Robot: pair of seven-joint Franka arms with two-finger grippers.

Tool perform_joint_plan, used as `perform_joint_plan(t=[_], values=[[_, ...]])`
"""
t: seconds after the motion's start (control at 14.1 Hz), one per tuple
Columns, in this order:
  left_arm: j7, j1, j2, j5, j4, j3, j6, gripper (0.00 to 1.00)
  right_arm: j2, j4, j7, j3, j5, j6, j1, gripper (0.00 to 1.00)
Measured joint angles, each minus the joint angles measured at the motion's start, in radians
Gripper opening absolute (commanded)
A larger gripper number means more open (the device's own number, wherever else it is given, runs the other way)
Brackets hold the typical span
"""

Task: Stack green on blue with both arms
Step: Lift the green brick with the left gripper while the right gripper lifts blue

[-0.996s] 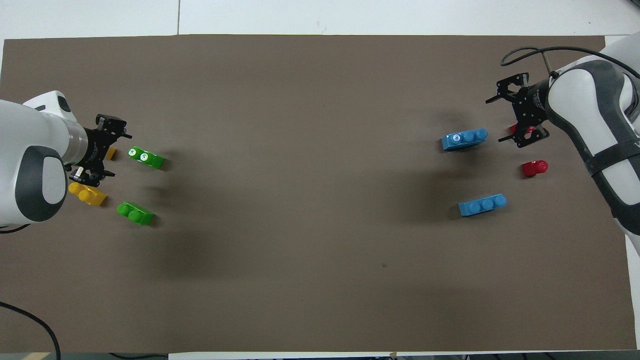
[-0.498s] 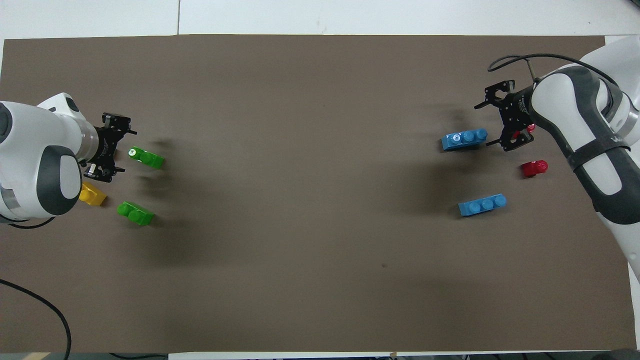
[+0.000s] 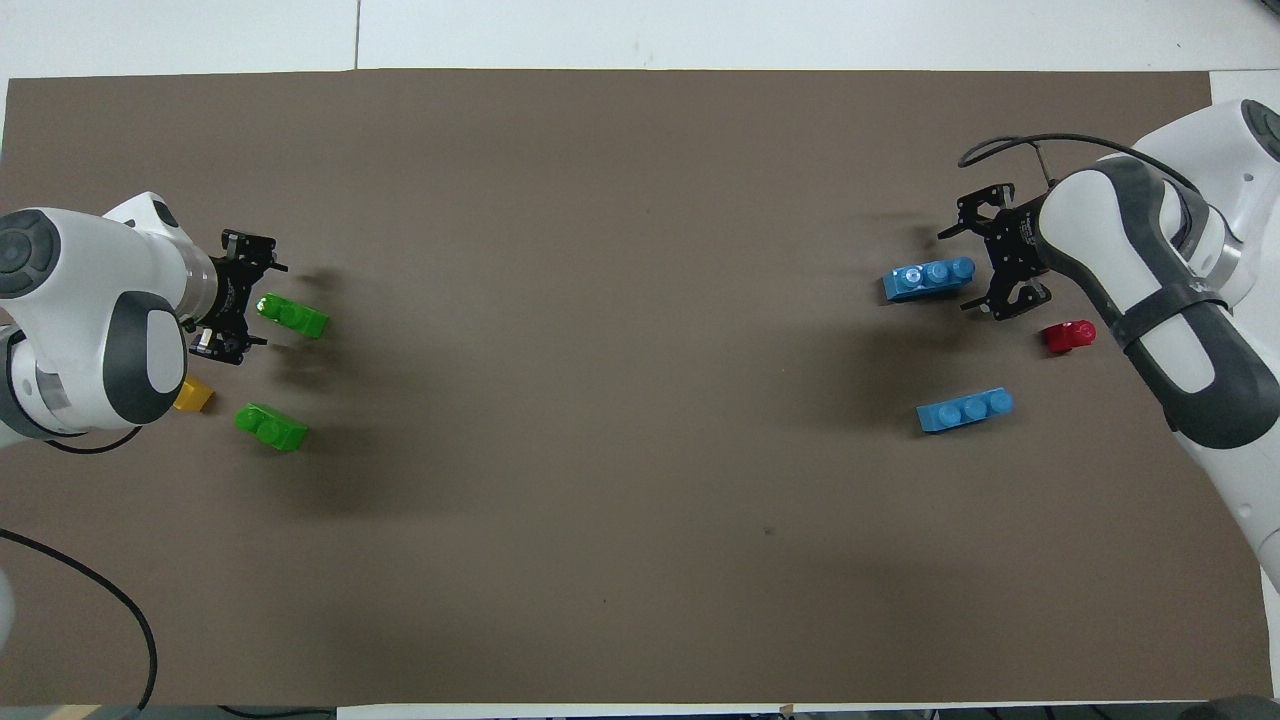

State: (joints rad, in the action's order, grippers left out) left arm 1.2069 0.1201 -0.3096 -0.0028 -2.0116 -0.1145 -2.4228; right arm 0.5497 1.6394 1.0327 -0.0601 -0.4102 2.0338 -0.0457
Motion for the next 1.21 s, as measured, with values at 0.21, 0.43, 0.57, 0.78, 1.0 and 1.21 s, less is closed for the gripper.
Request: perform_joint_plan(t=[0.21,0.43,0.57,0.78,1.0,1.21], values=[[0.012,0.000,-0.001,0.000,0.000,0.000,0.000,0.66,0.000,0.012,0.000,0.001,-0.021,0.009,0.000,0.03],[0.042,-0.001,-0.003,0.000,-0.001,0.000,-0.001,0.00,0.000,0.013,0.000,0.001,-0.045,0.009,0.000,0.00],[0.054,-0.003,-0.003,0.000,-0.001,0.000,-0.002,0.00,-0.001,0.013,0.000,0.001,-0.045,0.009,0.000,0.00],[0.056,-0.004,-0.003,0.000,0.002,0.000,-0.011,0.00,-0.008,-0.012,0.006,0.012,-0.047,-0.024,0.004,0.00],[0.057,-0.008,-0.002,0.000,0.034,-0.001,0.003,0.00,-0.022,-0.058,0.144,0.020,-0.047,-0.047,0.066,0.00],[0.065,-0.027,0.019,0.000,0.129,-0.009,0.150,0.00,-0.041,-0.082,0.304,0.023,-0.047,-0.047,0.169,0.00]])
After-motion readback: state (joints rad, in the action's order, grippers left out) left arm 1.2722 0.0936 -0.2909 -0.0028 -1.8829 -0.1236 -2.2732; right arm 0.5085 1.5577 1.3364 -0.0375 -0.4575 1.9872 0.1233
